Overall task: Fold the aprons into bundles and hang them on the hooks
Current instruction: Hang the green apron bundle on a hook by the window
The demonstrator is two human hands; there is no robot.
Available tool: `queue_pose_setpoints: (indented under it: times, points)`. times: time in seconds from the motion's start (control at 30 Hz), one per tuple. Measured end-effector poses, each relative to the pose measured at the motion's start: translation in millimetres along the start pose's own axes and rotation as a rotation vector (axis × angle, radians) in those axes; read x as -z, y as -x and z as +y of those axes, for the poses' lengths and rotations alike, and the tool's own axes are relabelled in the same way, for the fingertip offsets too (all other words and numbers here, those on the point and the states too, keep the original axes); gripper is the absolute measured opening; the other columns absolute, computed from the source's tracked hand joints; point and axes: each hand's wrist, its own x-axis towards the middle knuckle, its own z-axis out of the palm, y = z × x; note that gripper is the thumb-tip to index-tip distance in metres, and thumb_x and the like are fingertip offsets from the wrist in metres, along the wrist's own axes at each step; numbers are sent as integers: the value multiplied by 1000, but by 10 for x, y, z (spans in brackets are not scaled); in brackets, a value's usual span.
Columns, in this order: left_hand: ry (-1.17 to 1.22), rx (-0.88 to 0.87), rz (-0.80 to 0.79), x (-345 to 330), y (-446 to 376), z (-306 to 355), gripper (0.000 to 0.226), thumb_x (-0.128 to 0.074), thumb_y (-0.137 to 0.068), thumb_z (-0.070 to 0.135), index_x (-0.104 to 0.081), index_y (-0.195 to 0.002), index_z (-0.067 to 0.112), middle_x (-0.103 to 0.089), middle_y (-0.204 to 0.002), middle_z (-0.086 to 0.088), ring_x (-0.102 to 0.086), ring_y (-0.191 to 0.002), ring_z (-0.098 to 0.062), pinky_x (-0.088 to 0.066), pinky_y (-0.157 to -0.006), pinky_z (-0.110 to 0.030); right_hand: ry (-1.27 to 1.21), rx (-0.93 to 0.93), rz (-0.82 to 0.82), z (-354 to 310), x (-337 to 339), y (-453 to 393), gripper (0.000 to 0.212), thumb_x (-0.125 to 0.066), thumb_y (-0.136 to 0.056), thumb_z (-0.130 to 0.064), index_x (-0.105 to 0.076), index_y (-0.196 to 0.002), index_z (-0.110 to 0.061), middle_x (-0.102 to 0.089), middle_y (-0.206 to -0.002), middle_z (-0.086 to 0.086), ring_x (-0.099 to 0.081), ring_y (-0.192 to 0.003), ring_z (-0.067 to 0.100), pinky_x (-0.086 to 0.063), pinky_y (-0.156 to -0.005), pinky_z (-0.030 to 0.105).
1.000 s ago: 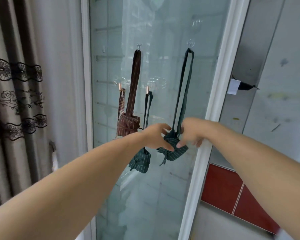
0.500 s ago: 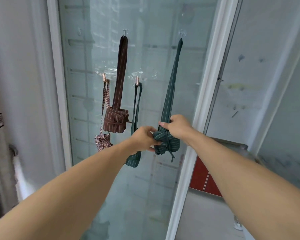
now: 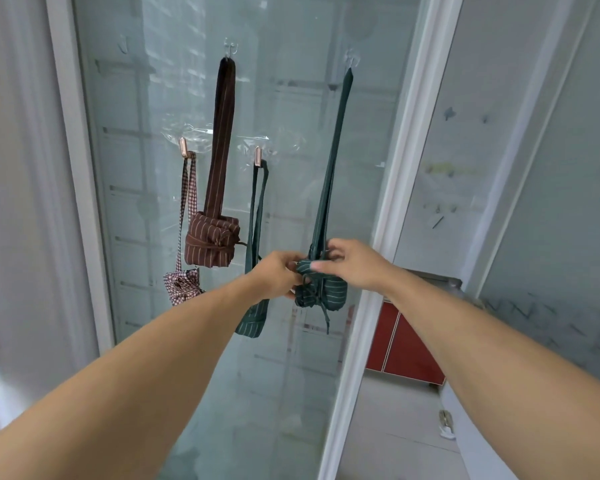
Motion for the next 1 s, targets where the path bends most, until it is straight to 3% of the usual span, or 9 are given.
queue_pose_setpoints:
  times: [0.07,0.17,0.23,0.3,0.4,0.53,0.6,0.8,1.0]
  points:
    - [-35,-10,7,13,-39,17,38,-58,-95,-7,-60,-132,4,-65,-91,1,-67,-75,-13,-61,-63,-22,232,6,96,-15,-38,12,30,-83,-82,-39,-73,-106,-24,-74,-100,-6,-69,-92,16,-54,-81,33]
    - [-19,29,93,18,-110,18,33,-74,-86,-4,-69,-118,-1,-73,-93,-10,-73,-74,-21,-64,-66,-30,541,-8,278,-90,-134,26,24,-78,-85,-47,-77,-100,-28,-67,-95,-2,-61,-84,21,-45,-67,32]
    - [16,73,222,22,-138,-19,36,-90,-73,5,-71,-103,1,-74,-93,-14,-75,-76,-24,-64,-64,-34,617,14,319,-121,-174,23,27,-74,-88,-48,-78,-103,-26,-63,-102,1,-57,-94,22,-45,-72,33]
    - [26,80,285,16,-129,-61,40,-94,-68,13,-65,-94,7,-73,-94,-14,-75,-77,-25,-63,-58,-30,625,10,299,-145,-185,30,31,-72,-90,-46,-77,-107,-21,-62,-110,1,-55,-105,23,-47,-78,36]
    - [-20,55,223,15,-73,-68,39,-92,-73,18,-63,-97,12,-74,-97,-12,-75,-82,-24,-64,-70,-35,559,-27,257,-145,-132,35,32,-75,-87,-49,-77,-107,-23,-64,-98,-3,-59,-90,19,-46,-67,31]
    - [-118,13,163,90,-3,-2,48,-91,-73,18,-62,-111,15,-73,-101,-3,-73,-89,-21,-63,-82,-42,435,-89,216,-101,-47,74,31,-79,-83,-51,-64,-69,-27,-50,-62,-10,-48,-59,12,-33,-51,27]
    - [-193,-6,153,114,26,40,51,-90,-74,18,-62,-117,15,-71,-106,-1,-70,-92,-20,-62,-84,-42,413,-103,199,-95,-37,82,31,-79,-82,-51,-64,-69,-27,-57,-65,-8,-54,-62,14,-37,-53,28]
    - [-281,-56,159,129,70,70,53,-90,-74,17,-63,-121,14,-70,-114,-2,-68,-97,-21,-56,-70,-29,351,-127,149,-77,-34,78,44,-83,-78,-51,-78,-108,-19,-74,-96,2,-68,-87,21,-53,-69,30]
    - [-295,-36,139,222,74,8,57,-90,-75,20,-61,-124,17,-69,-114,0,-67,-98,-20,-58,-73,-32,385,-159,102,-71,36,83,48,-83,-80,-48,-76,-112,-13,-75,-109,6,-69,-102,26,-57,-92,42]
